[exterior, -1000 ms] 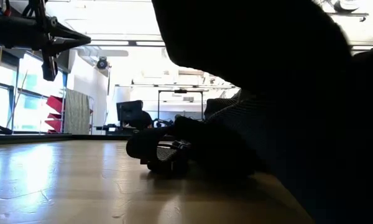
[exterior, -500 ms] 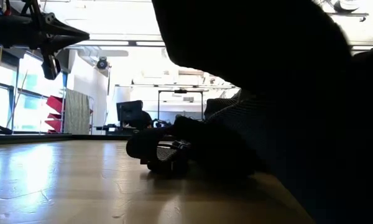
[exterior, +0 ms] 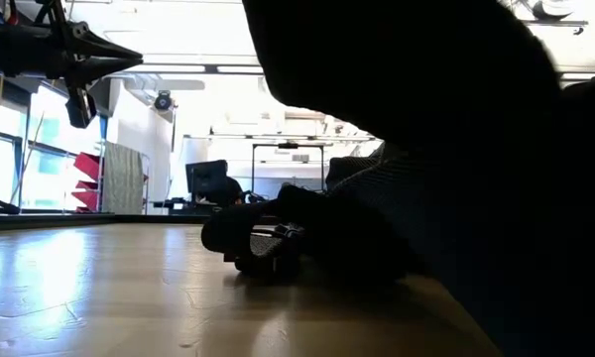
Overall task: Unpack backpack
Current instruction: Open the backpack
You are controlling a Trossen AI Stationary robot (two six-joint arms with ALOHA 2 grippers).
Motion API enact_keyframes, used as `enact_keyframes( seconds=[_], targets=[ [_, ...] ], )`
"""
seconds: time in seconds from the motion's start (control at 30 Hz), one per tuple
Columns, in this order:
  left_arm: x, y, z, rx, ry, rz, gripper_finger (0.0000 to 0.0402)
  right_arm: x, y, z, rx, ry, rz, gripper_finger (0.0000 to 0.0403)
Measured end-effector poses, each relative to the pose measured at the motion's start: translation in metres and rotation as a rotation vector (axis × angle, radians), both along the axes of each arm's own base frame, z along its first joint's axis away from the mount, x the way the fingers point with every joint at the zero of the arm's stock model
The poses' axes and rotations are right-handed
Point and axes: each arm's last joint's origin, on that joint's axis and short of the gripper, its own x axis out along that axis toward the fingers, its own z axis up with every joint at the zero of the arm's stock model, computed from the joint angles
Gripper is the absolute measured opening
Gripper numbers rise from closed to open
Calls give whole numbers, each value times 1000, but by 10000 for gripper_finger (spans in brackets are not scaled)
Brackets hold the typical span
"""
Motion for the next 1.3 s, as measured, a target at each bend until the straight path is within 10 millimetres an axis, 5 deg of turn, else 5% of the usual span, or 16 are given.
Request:
enact_keyframes(
  seconds=[0.2,0.83,1.0,1.13,1.3],
  targets=[
    [0,0,0,-19,-9,0,24,-9,-12,-33,26,20,-103,217],
    [0,0,0,-50,-12,-2,54,-21,-27,-90,134,106,-147,230],
    [0,0,0,-50,-11,-2,54,-21,-30,-104,174,67,-194,182],
    [0,0,0,-50,-14,-2,53,-20,-32,-109,169,56,-253,95],
    [0,0,3,-52,-48,-2,44,-3,-27,-89,236,43,-346,63]
  ],
)
